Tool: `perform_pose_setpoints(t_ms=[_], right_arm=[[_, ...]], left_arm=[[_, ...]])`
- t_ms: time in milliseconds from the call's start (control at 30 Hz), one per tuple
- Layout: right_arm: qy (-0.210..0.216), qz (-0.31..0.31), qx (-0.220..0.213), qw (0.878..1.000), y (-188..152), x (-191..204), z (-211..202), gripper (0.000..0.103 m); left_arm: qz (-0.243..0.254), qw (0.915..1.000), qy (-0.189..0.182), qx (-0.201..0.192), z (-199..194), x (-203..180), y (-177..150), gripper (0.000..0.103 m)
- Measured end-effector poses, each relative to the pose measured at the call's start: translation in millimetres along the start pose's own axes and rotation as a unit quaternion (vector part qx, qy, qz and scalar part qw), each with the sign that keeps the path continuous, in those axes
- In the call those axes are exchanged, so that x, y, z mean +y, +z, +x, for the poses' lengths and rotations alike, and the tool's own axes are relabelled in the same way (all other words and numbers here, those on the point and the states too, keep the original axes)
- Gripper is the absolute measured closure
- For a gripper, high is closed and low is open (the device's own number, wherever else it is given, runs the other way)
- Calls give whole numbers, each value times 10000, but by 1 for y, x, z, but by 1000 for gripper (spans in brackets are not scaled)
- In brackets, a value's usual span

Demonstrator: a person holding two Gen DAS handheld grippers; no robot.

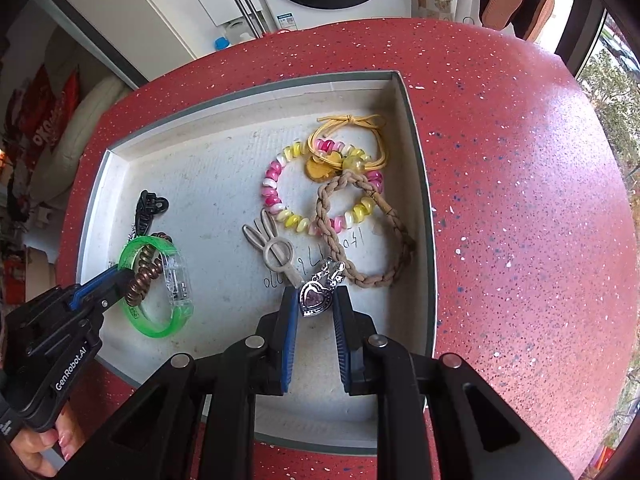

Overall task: Organize jewelry
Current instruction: 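Open both tools to release the bangle and heart pendant in the tray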

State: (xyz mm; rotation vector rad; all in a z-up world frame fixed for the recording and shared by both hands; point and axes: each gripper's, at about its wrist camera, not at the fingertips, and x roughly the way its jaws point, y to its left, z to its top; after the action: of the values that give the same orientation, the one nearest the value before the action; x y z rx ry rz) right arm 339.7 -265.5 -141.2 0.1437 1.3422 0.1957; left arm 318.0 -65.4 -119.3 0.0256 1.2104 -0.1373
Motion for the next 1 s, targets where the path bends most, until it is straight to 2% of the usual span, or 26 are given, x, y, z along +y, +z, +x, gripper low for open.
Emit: perform_pose_setpoints(t_ms=[167, 233, 300, 333, 567, 1000], right_arm=[[59, 30, 30, 10000, -3, -2, -1, 82], [130, 66, 41, 9999, -3, -2, -1, 75], [180, 103, 38, 9998, -4, -1, -2, 56], [194, 115, 31, 9997, -4, -1, -3, 53], [321, 224, -5, 9992, -13, -2, -10, 52], [299, 174, -173, 9993, -20, 1, -32, 52]], left_arm=[[138, 9999, 43, -11, -2, -5, -1, 78], [140, 9999, 57, 0, -2, -7, -1, 78], [111, 9999, 70, 27, -2, -7, -1, 78], [92, 9999, 73, 39, -2, -7, -1, 78], [137, 9998, 132, 2, -9, -11, -2, 78], [197, 9992, 347, -99, -11, -8, -4, 78]])
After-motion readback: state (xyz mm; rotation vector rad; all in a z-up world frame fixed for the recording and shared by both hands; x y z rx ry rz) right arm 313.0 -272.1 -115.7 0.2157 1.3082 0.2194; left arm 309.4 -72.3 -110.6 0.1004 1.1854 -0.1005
